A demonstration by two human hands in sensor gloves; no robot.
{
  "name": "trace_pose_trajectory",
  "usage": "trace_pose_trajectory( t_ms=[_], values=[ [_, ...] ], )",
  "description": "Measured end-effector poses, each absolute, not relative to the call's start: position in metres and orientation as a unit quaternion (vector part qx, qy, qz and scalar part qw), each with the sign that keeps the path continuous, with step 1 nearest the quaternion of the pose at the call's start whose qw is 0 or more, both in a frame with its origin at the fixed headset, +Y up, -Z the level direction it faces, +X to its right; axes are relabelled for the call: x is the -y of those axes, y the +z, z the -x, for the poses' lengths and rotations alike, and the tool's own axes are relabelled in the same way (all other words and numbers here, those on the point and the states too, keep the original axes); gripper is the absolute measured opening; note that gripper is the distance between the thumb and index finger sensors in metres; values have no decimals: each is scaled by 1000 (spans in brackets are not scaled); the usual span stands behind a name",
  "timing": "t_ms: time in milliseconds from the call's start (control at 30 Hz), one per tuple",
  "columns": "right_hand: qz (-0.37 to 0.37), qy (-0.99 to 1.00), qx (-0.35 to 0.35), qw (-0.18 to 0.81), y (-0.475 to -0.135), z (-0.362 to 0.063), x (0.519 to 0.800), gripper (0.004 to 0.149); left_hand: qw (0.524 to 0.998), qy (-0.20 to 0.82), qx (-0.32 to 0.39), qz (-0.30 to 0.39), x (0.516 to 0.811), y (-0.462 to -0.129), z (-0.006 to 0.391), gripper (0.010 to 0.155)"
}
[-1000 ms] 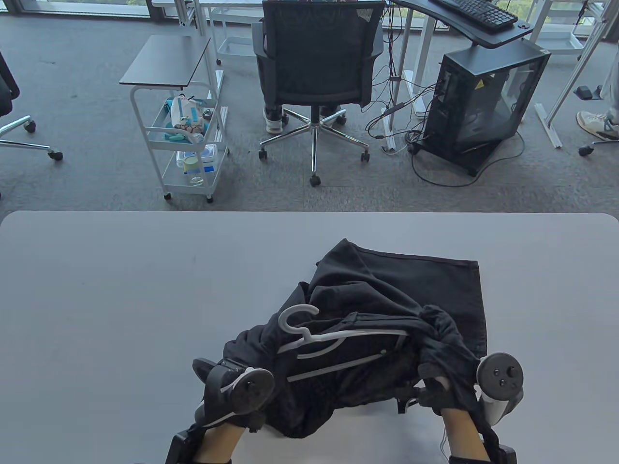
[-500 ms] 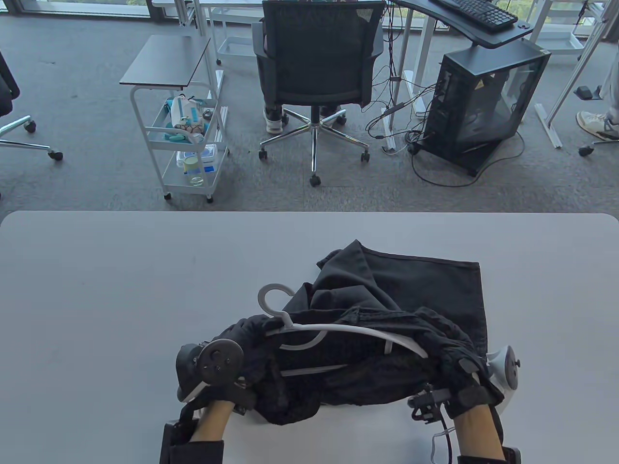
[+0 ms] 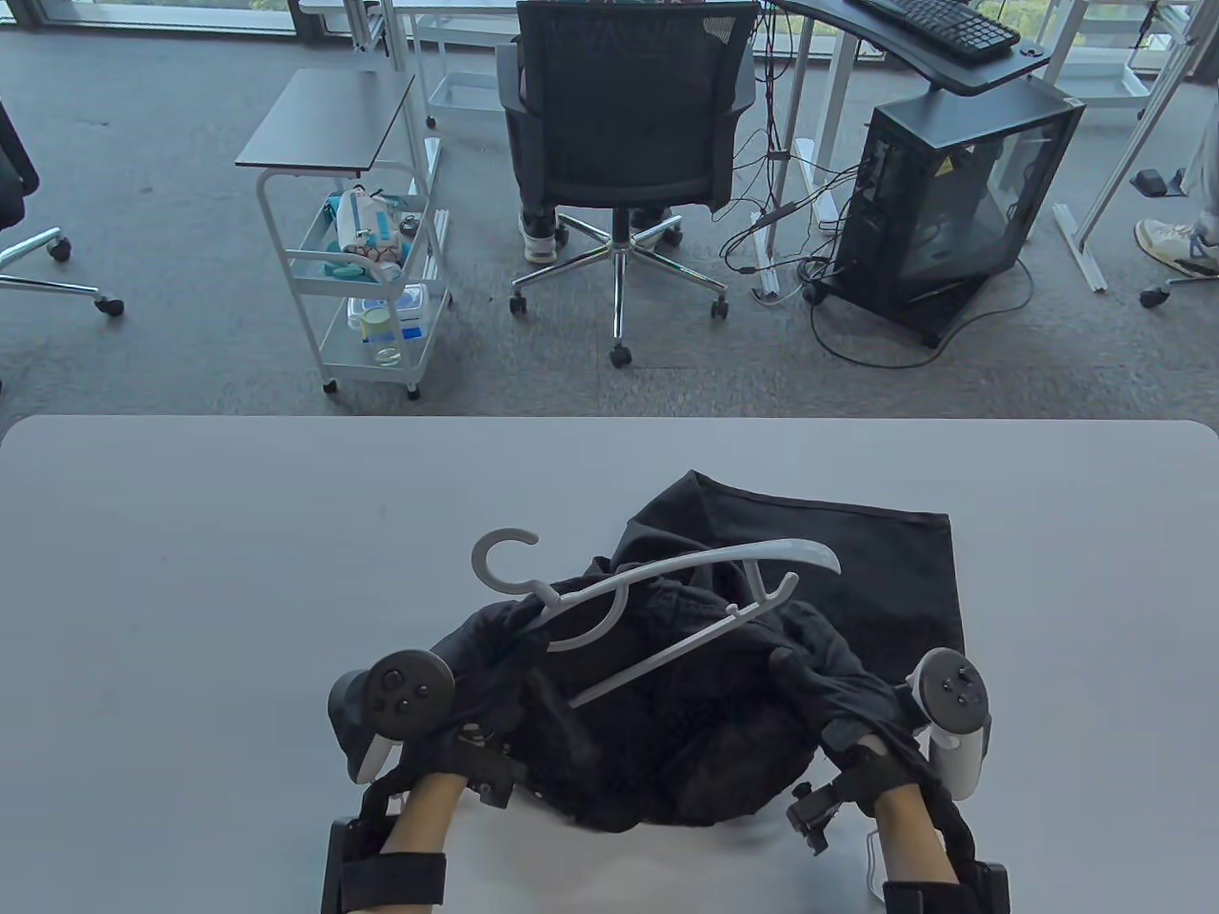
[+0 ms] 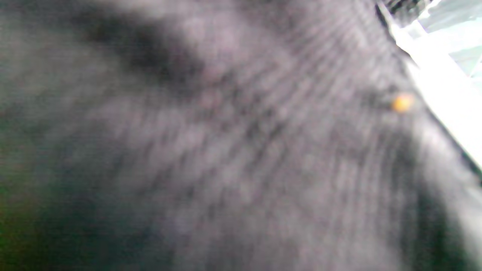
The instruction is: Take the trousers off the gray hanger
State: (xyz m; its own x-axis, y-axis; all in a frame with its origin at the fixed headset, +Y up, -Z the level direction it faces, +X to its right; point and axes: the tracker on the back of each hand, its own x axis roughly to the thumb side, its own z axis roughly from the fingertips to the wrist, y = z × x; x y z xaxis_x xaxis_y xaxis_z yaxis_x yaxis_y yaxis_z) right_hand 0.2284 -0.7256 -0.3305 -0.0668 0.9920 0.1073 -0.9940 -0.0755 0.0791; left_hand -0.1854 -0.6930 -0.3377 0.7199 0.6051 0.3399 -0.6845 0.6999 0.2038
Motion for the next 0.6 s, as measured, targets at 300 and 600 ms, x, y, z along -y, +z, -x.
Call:
trace_pose_trajectory(
  t_ms=[300, 600],
  values=[
    [-107, 825, 350, 431, -271, -236, 648, 75, 937, 252, 169, -175, 691, -332, 161, 52],
    [-163, 949, 239, 125, -277, -153, 663, 76, 944, 178, 213, -177, 681, -319, 131, 52]
  ],
)
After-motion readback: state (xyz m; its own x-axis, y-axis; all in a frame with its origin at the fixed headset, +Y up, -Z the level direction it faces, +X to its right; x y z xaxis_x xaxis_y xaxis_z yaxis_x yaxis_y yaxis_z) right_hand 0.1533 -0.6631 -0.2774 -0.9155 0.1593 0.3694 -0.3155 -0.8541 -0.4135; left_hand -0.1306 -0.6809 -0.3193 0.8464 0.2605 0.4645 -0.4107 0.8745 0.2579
